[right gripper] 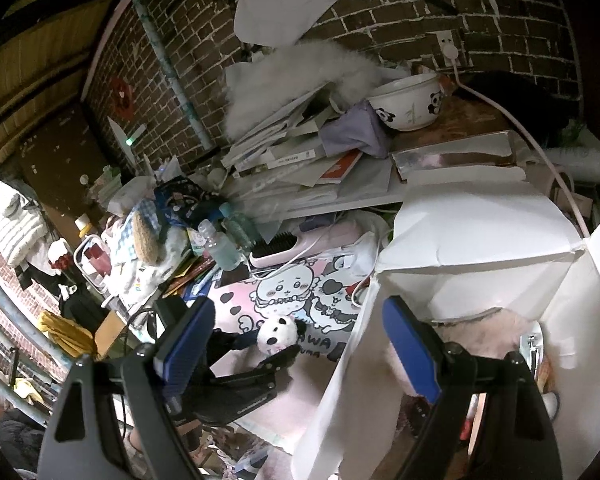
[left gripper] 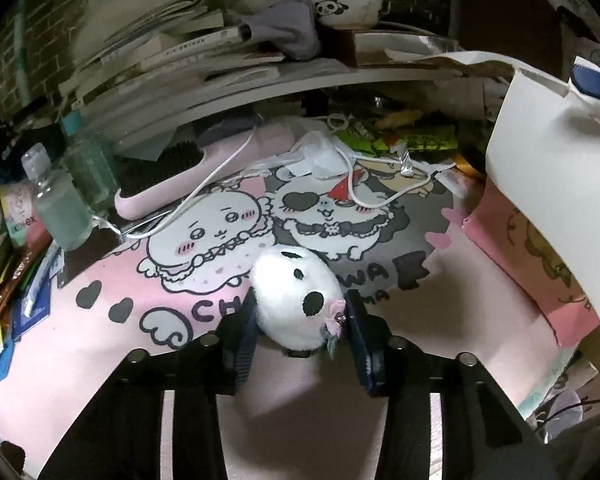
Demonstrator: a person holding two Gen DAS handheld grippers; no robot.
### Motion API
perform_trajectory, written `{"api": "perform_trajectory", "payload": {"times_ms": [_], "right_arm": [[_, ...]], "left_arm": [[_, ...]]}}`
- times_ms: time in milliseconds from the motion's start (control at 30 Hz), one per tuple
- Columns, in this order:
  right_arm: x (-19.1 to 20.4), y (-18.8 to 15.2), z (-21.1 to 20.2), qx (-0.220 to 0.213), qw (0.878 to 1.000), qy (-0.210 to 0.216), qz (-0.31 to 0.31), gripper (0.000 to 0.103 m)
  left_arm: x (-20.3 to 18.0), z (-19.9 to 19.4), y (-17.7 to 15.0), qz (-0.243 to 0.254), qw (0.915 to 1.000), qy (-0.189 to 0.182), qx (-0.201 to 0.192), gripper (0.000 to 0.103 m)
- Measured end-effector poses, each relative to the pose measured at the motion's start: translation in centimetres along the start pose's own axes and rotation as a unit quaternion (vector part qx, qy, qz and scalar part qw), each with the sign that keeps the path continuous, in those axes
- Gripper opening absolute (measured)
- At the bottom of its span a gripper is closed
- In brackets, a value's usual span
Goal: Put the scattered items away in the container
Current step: 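Carry the panda plush into the white box and open the left gripper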
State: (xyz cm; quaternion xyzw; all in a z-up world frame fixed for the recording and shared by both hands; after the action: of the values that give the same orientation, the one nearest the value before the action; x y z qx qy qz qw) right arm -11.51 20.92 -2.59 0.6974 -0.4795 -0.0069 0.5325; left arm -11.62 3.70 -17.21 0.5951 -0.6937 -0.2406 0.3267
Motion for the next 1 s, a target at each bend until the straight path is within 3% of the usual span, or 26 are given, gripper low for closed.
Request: {"api": "perform_trajectory", "payload": {"times_ms": [267,533,667,833,1000], "right_arm": [[0.0,-0.4,0.5,0.008,1.0,0.002,-0.001,0.084],[2.0,-1.6,2.3,0.023,0.998,-0.026,-0.05,0.084],[3.7,-2.6,4.0,0.028,0.987,-0.098,-0.125,0.084],[5.6,-4.8,7.1,0.045,0.977,-0.127,-0.163,0.084],[5.9,-6.1,9.9,0.052,0.979,-0.129,-0.149,0.084]], "left_arm": [[1.6,-2.0,1.8,-0.02,0.9995,-0.01,-0.022,0.033],[5.0,-6.0,6.3,-0.039,0.9974,-0.021,-0.057,0.033],[6.6,-8.4,8.9,-0.051,0.9952,-0.033,-0.076,0.033],[6.4,-11.6,12.2,-0.047,0.99,-0.084,-0.104,0.033],[3.8,-13.8,15.4,-0.006,0.9835,-0.142,-0.112,0.033]]}}
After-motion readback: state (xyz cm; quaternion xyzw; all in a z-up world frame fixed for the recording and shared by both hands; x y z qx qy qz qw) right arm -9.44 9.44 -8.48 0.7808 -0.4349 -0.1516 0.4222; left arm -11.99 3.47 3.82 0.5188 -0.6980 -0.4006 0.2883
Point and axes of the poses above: each gripper's, at about its wrist camera, not at the fingertips, and z roughly the way its jaws point, x to its left, y to its top, the point moved 7 cm from there along z, roughly the way its jaws point, and after that the axes turned 14 degrees about y, right-handed, at the moved point
